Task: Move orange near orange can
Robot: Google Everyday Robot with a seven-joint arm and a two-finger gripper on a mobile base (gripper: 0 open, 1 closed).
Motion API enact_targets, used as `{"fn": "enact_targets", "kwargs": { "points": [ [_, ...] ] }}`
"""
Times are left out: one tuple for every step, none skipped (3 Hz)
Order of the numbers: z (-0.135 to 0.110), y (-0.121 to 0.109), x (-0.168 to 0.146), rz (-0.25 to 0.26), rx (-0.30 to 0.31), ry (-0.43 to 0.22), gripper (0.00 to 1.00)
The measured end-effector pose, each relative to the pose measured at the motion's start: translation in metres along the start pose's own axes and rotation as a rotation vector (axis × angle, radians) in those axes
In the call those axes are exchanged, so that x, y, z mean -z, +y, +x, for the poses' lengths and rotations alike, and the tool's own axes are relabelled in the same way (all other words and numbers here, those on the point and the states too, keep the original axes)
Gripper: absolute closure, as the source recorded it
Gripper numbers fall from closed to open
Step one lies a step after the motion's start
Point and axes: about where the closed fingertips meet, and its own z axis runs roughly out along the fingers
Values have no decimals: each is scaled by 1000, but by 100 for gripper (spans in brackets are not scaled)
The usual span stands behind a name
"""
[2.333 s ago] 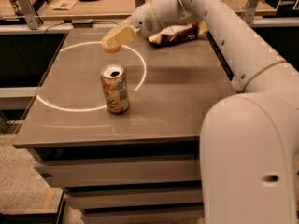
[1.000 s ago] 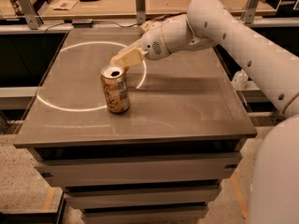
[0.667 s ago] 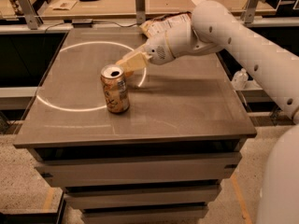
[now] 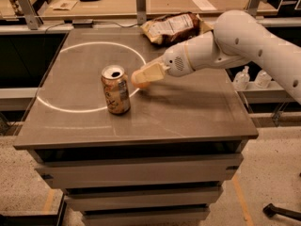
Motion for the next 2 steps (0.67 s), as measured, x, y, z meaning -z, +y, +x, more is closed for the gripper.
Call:
{"fn": "enact_targets", "kwargs": {
  "points": [
    [11, 9, 10, 13, -29, 14, 100],
    [14, 11, 10, 10, -49, 19, 100]
  ]
}}
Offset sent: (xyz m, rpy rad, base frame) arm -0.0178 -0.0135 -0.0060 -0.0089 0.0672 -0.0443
